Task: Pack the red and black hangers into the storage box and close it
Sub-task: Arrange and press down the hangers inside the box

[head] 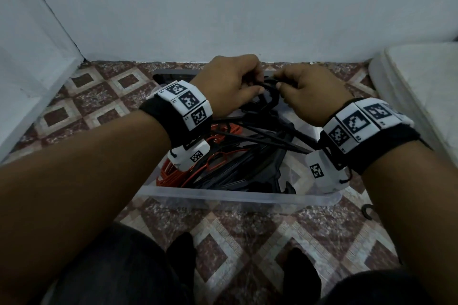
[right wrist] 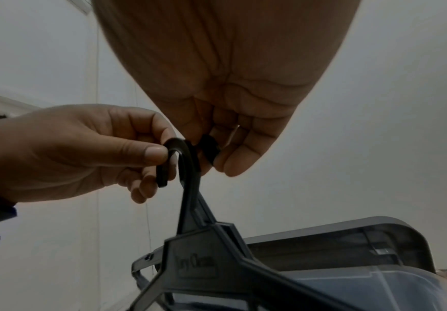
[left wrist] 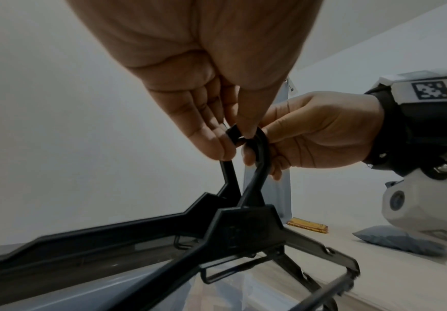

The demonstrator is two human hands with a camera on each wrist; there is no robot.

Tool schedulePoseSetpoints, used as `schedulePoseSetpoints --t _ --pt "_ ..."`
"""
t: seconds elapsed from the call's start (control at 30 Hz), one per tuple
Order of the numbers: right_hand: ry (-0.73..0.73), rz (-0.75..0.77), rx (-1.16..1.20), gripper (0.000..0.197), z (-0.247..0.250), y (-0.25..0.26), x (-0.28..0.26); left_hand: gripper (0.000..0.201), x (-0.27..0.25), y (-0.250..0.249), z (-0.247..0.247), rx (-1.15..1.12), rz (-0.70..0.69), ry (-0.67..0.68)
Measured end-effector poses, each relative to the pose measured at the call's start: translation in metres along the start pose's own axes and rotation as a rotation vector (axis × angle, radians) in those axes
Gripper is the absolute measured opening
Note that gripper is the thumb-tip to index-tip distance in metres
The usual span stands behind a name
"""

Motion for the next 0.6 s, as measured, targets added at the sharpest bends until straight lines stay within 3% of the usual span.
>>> schedulePoseSetpoints --t 0.3,0.43,0.6 --pt "0.035 -0.005 0.047 0.026 -0.004 -0.002 -0.001 0.01 -0.004 0.006 -0.001 -0.08 0.077 0.005" --pt "-0.044 -0.061 -0.001 0.024 -0.003 -0.007 0.002 0.012 -0.002 0.009 -0.004 -0.032 0.038 0.02" --pt "-0.149 -0.106 -0.013 0.02 0.002 -0.015 0.002 0.018 -0.004 0.021 -0.008 0.098 0.023 0.14"
Point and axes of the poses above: each hand's wrist, its own x-axis towards the middle knuckle, its own z-axis out of the back of the hand, y = z × x, the point moved 4 cm from there along x, towards the middle knuckle, and after that the axes turned 6 degrees about -y, right-handed, at the moved point
